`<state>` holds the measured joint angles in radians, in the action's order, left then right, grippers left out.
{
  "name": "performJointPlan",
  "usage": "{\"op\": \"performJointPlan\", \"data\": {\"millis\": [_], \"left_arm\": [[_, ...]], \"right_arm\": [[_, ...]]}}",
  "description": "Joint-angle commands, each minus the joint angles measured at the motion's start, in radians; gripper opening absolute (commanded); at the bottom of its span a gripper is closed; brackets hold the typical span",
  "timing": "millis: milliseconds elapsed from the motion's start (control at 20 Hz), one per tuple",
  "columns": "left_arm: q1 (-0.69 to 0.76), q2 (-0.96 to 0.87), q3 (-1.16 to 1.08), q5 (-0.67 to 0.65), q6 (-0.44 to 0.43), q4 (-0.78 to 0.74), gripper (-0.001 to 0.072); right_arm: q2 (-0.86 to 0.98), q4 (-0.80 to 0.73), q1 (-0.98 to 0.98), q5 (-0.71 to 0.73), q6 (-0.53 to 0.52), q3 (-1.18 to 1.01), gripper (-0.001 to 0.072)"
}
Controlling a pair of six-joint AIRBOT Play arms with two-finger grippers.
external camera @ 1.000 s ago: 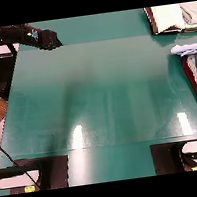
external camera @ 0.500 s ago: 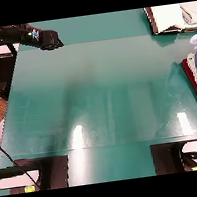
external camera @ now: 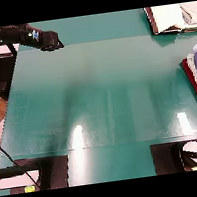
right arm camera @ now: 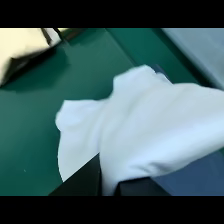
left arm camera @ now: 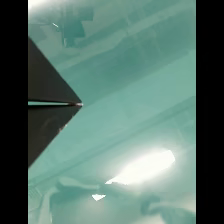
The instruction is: Fold the shirts.
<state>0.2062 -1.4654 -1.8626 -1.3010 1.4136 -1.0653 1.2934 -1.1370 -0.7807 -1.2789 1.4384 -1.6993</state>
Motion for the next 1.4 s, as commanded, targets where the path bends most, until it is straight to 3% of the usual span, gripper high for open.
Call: {"op": "performJointPlan", "data": {"millis": [0, 100, 300, 350, 500, 600, 750, 950, 1000, 1100, 1250, 1350], "left_arm": [[0.0, 0.001, 0.0, -0.002, -0.008, 0.0, 0.0025], [0.0, 0.001, 0.0, -0.002, -0.009, 0.0, 0.0025], [0.0, 0.001, 0.0, -0.009, -0.012, 0.0, 0.0025], [0.0, 0.001, 0.0, -0.009, -0.012, 0.0, 0.0025], [0.0, 0.001, 0.0, -0.008, -0.013, 0.0, 0.0025], [0.0, 0.001, 0.0, -0.008, -0.012, 0.0, 0.0025], [0.0, 0.001, 0.0, -0.007, -0.017, -0.001, 0.0025], [0.0, 0.001, 0.0, -0.006, -0.018, -0.004, 0.0025], [0.0, 0.001, 0.0, -0.001, -0.018, -0.004, 0.0025], [0.0, 0.001, 0.0, 0.014, -0.018, -0.003, 0.0025], [-0.001, 0.001, 0.0, 0.037, -0.019, -0.004, 0.0025], [-0.001, 0.001, 0.0, 0.037, -0.018, -0.004, 0.0025]], "right_arm": [[-0.093, -0.158, -0.06, -0.058, -0.003, 0.198, 0.002], [-0.133, -0.224, -0.089, -0.057, -0.008, 0.314, 0.0044], [-0.171, -0.349, -0.158, -0.05, -0.007, 0.46, 0.0611], [-0.171, -0.35, -0.181, -0.057, -0.006, 0.459, 0.0701], [-0.173, -0.322, -0.199, -0.068, 0.049, 0.401, 0.0698], [-0.173, -0.157, -0.151, -0.066, 0.05, 0.359, 0.0695], [-0.173, 0.048, 0.044, -0.061, 0.049, 0.332, 0.0694], [-0.167, 0.067, 0.41, -0.039, 0.049, 0.335, 0.0689], [-0.166, 0.063, 0.494, -0.029, 0.048, 0.335, 0.0643], [-0.166, 0.061, 0.656, 0.008, 0.044, 0.335, 0.0461], [-0.166, 0.061, 0.826, 0.05, 0.038, 0.335, 0.0055], [-0.166, 0.061, 0.898, 0.055, 0.025, 0.335, 0.002]]}}
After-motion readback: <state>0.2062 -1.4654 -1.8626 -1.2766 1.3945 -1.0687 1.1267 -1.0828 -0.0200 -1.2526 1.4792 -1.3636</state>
